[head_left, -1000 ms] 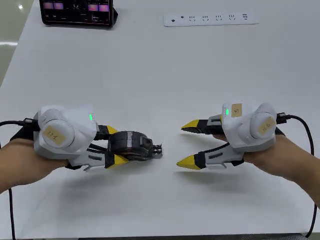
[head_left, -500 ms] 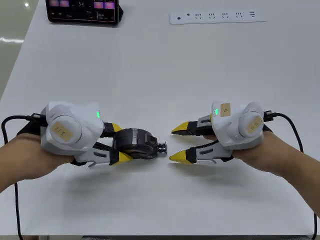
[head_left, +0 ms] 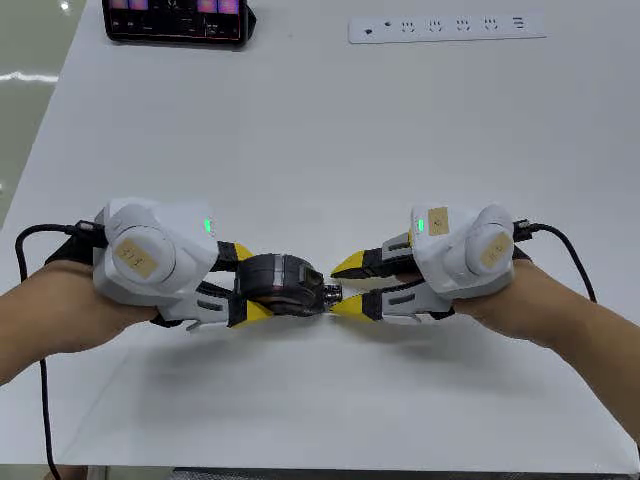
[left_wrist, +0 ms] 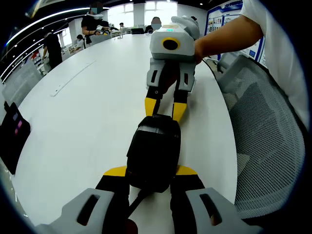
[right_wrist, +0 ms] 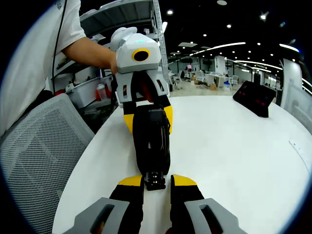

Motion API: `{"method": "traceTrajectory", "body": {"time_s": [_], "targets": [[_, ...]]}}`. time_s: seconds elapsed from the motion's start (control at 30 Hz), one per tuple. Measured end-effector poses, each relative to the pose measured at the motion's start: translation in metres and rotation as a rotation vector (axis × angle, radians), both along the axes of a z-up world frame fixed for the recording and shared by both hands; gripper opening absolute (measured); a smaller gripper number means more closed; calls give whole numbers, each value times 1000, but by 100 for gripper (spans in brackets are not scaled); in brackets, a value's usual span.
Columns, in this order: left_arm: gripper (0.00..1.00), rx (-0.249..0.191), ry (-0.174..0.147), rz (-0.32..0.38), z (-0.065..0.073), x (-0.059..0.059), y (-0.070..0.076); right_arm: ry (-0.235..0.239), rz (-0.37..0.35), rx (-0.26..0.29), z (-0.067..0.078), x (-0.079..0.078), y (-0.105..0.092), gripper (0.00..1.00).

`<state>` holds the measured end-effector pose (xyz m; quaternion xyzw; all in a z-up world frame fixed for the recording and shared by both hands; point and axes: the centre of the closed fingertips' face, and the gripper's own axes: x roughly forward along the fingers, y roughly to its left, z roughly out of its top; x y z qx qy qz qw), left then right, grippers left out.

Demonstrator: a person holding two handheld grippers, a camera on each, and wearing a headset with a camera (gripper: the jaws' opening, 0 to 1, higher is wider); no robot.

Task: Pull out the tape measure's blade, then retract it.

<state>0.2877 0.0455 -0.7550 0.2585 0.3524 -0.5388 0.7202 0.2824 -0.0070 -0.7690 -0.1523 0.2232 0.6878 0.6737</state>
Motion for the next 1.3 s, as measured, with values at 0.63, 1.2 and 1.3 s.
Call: {"method": "traceTrajectory", "body": {"time_s": [0.63, 1.2, 1.3], "targets": [[27, 0, 8, 8, 0, 1, 2, -2, 33, 4, -4, -2, 4, 12], [27, 3, 7, -1, -1, 1, 2, -29, 45, -14, -4, -2, 3, 10], [26, 6, 4, -5, 0, 1, 2, -30, 47, -18, -4, -2, 0, 10]]}}
